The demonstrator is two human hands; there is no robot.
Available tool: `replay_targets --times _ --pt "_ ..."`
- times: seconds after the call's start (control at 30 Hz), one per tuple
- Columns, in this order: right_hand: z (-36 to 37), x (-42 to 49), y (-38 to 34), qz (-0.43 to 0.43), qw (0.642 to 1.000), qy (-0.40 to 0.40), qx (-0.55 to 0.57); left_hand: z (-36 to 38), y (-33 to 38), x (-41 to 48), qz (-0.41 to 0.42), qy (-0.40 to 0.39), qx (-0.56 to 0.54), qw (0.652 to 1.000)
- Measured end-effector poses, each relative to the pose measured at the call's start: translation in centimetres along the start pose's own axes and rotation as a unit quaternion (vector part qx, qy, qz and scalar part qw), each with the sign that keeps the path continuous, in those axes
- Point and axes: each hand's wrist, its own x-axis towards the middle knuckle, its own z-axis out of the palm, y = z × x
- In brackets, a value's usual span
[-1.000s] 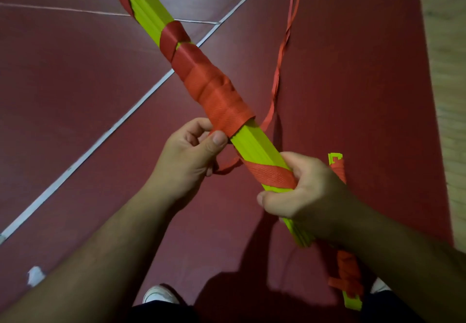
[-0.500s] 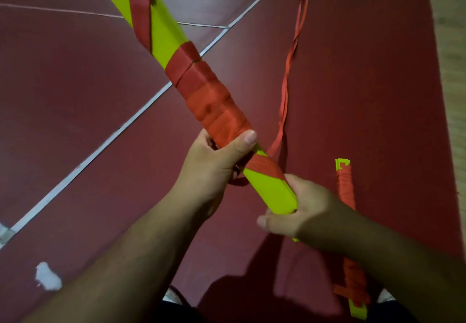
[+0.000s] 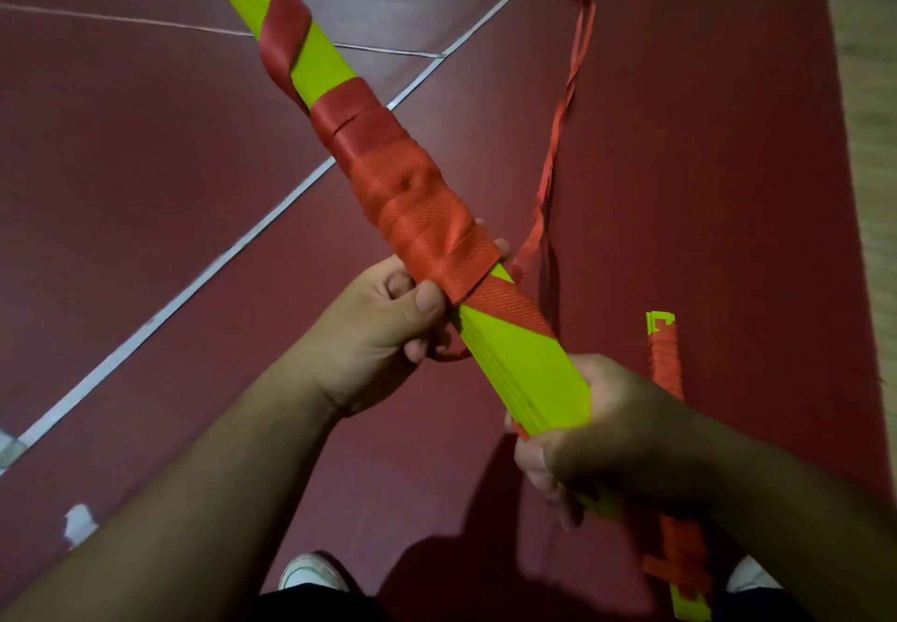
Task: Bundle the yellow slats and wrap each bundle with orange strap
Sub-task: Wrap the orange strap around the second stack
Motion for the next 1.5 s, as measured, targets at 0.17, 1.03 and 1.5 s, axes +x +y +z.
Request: replay_targets --times 0.17,1.03,1.5 --pt "-0.5 -0.5 -0.2 0.019 0.992 -0.101 0.074 0.7 0.7 -0.2 0.012 -0.041 -0.027 0.999" --pt "-1.8 0.0 -2.4 -0.005 0.976 0.096 -0.196 1.0 -0.6 0.6 0.023 0.137 0.116 0.983" --pt "-1.3 1.6 -0.3 -0.031 0.924 0.2 -0.324 2.9 -0.5 0.5 0.021 0.191 0.183 0.964"
